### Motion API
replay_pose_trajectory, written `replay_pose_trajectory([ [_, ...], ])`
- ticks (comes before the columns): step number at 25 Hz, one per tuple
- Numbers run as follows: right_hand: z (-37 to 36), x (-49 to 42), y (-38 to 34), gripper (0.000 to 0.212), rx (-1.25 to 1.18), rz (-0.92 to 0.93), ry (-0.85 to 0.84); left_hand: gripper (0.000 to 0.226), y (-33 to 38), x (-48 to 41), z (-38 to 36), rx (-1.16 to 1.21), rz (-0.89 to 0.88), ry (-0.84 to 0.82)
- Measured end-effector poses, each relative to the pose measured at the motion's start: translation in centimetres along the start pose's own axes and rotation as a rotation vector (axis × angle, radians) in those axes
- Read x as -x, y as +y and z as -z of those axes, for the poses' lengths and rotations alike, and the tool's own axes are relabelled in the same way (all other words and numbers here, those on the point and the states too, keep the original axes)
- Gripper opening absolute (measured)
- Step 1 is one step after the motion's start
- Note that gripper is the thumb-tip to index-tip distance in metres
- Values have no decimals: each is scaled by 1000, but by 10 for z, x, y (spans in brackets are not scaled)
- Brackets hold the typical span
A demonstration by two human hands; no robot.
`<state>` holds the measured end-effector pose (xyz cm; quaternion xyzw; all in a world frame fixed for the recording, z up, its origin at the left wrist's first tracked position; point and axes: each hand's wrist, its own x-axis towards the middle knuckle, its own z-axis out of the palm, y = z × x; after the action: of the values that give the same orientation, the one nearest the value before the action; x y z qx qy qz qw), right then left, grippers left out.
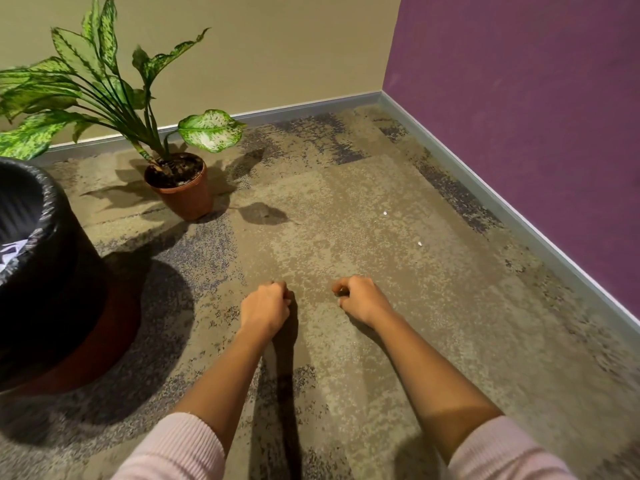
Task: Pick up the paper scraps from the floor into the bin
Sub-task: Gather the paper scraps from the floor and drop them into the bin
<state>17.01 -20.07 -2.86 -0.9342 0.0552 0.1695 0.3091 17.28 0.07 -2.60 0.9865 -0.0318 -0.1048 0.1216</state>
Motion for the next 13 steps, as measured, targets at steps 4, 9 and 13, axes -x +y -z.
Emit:
replay_pose_trajectory([
  [4, 17, -7, 24, 33, 12, -55, 72, 19, 32, -10, -3, 36, -63, -1],
  [9, 41, -28, 55, 24, 54, -152, 237, 17, 58, -32, -10, 53, -103, 13],
  [13, 63, -51, 85, 24, 71, -238, 415, 17, 74, -55, -16, 138, -104, 46],
])
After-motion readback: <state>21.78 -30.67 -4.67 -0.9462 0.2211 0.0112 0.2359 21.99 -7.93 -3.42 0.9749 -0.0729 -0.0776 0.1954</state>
